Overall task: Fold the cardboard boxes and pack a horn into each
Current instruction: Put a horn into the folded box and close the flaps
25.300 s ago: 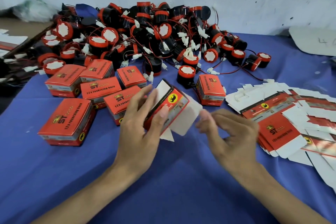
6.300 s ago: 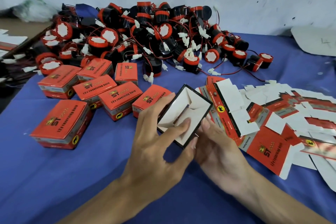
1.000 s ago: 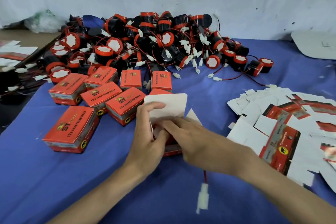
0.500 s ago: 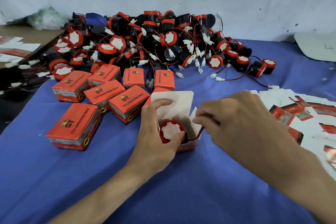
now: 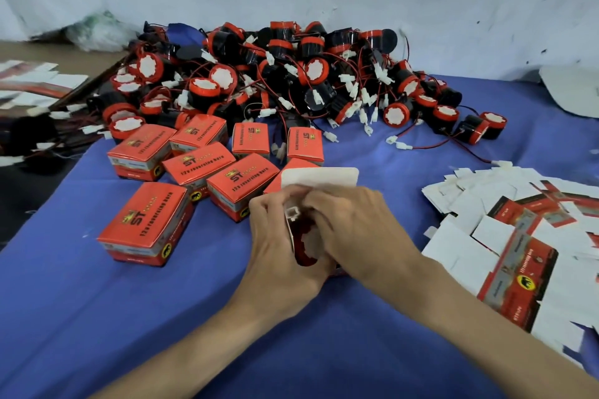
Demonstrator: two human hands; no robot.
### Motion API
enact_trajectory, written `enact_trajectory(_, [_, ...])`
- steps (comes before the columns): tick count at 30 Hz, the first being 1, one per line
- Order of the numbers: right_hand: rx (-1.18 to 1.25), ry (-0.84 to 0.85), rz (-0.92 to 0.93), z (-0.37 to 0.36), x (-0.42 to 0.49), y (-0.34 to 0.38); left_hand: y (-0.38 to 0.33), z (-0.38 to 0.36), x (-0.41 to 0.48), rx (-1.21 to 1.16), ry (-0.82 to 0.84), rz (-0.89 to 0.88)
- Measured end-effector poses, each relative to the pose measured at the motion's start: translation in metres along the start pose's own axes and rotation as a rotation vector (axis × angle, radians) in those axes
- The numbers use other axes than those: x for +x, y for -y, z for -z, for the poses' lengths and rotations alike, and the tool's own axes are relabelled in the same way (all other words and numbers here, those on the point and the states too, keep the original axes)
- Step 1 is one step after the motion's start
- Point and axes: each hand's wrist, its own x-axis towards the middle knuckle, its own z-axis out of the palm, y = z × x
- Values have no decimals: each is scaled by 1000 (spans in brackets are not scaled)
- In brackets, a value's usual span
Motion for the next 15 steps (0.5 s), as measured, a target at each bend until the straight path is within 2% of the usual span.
enact_trajectory(3, [3,47,52,-4,2,-3,0,2,2,-21,2,-19])
enact_trajectory(6, [183,242,77,5,2,-15,3,2,5,-40,23,-14])
enact_trajectory(8, [257,310,74,9,1,-19,5,1,5,-43,51,7])
enact_trajectory(15, [194,389,55,9,5,-17,4,5,8,-167,174,55])
